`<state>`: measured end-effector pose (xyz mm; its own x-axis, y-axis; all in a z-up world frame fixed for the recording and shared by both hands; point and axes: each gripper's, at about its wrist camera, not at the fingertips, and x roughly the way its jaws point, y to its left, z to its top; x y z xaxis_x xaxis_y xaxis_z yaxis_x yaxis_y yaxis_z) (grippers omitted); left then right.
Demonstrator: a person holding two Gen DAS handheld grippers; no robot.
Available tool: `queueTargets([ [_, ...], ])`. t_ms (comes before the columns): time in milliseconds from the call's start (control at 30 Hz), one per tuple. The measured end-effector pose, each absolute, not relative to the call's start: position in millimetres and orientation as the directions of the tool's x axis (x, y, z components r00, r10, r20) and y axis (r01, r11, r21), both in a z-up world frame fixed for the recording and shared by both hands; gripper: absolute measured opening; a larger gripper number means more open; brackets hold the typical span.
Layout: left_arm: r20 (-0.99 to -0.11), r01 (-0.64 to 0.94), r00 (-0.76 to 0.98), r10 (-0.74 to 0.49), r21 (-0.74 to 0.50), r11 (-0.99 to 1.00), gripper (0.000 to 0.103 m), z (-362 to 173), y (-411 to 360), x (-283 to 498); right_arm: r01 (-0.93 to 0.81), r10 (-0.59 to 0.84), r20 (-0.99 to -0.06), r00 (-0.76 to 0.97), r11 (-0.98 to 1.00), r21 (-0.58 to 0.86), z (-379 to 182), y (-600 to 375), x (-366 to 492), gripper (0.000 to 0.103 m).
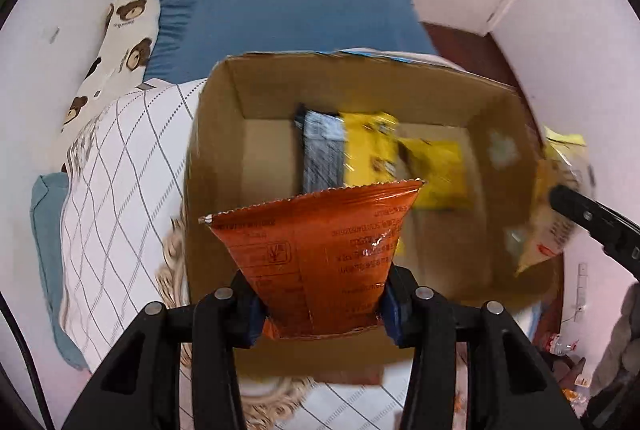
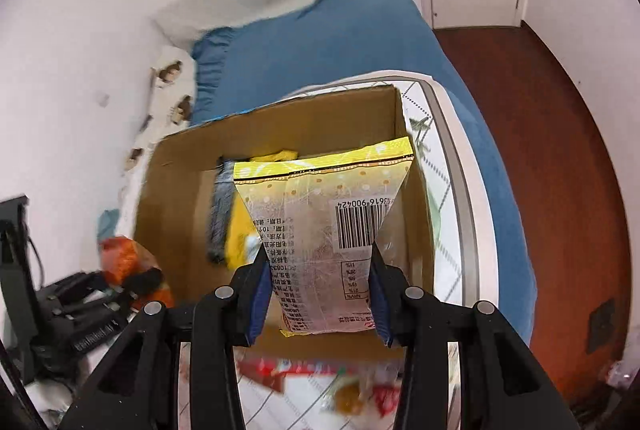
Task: Organize snacks
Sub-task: 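Lower both packets into the box and open both tools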
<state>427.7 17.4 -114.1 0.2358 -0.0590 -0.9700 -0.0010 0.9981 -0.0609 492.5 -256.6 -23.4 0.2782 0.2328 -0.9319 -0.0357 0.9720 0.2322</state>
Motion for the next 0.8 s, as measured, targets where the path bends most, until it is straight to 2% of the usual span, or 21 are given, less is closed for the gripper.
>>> queueTargets([
  [367,-0.996,-0.032,0.093,0.014,0.011,0.999,0.044,-172,32,522,0.000,0.118,-0.977,0.179,0.993,0.120,-77,-252,574,0.045],
  [400,-0.997,-0.033,0.082,0.011,0.009,0.999,0.045,-177,32,526,0.015,0.103,-0.979,0.178,0.994,0.107,-81,-251,578,0.049],
  [433,-0.997,-0.037,0.078,0.007,0.004,0.999,0.048,-181,33,530,0.019,0.090,-0.981,0.174,0.995,0.095,-85,-253,580,0.067],
  [467,-0.997,-0.038,0.077,-0.009,-0.012,0.999,0.064,-181,32,532,0.026,0.082,-0.982,0.168,0.996,0.087,-90,-254,583,0.080],
  [500,-0.997,-0.029,0.071,-0.038,-0.040,0.999,0.085,-184,31,535,0.025,0.096,-0.982,0.164,0.995,0.101,-93,-255,584,0.095],
  [533,-0.997,-0.027,0.070,-0.041,-0.043,0.999,0.091,-184,30,536,0.027,0.100,-0.983,0.154,0.994,0.105,-97,-254,585,0.095],
  [567,-0.996,-0.025,0.078,-0.034,-0.037,0.999,0.093,-183,28,536,0.027,0.097,-0.985,0.142,0.994,0.102,-100,-253,584,0.095],
  [800,-0.992,-0.044,0.109,-0.059,-0.064,0.997,0.094,-177,27,532,0.021,0.102,-0.983,0.155,0.994,0.106,-102,-248,577,0.096],
])
